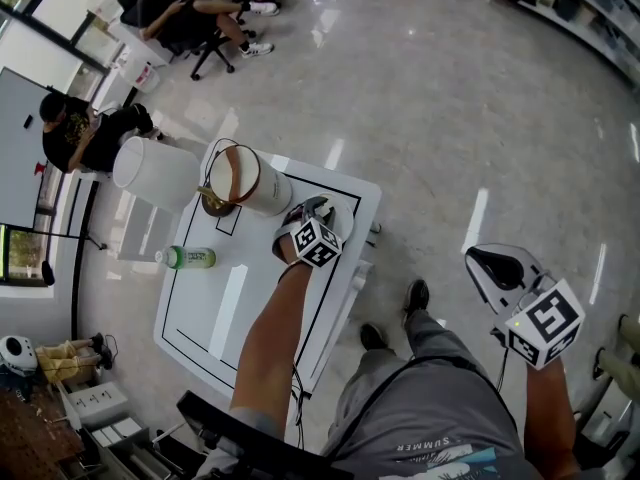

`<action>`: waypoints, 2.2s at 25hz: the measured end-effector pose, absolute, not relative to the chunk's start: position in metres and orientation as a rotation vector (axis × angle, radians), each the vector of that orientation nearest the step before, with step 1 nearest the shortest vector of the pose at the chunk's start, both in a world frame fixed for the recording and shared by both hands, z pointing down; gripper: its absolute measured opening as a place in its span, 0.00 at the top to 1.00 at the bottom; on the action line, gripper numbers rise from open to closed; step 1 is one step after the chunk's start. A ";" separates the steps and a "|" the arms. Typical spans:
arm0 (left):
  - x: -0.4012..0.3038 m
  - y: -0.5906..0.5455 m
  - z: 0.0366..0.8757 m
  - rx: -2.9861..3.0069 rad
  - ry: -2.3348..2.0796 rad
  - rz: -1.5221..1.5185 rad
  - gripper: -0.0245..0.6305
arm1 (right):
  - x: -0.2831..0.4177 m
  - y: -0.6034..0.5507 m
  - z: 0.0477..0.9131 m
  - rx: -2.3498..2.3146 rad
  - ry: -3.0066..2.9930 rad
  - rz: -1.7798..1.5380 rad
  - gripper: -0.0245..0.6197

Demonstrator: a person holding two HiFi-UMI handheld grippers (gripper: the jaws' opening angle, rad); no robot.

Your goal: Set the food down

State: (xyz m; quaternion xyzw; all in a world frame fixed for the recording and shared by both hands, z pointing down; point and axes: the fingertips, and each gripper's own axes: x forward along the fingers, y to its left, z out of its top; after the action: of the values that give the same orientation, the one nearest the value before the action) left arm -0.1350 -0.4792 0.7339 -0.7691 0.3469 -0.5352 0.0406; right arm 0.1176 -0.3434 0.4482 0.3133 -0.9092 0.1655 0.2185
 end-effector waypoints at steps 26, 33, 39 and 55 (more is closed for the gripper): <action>-0.135 -0.478 0.748 -1.945 0.798 -1.736 0.81 | 0.108 -0.346 0.461 0.824 -2.498 0.487 0.95; -0.129 -0.470 0.749 -1.970 0.762 -1.739 0.81 | 0.107 -0.343 0.463 0.823 -2.500 0.494 0.95; -0.128 -0.462 0.748 -2.015 0.785 -1.727 0.80 | 0.104 -0.336 0.464 0.827 -2.500 0.497 0.95; -0.112 -0.453 0.692 -2.085 0.910 -1.562 0.79 | 0.095 -0.312 0.457 0.826 -2.518 0.495 0.95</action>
State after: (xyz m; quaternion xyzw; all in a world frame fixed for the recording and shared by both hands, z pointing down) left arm -0.1121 -0.4535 0.6918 -0.7419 0.3239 -0.5556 0.1898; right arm 0.0952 -0.3119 0.4573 0.2987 -0.9109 0.1792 0.2211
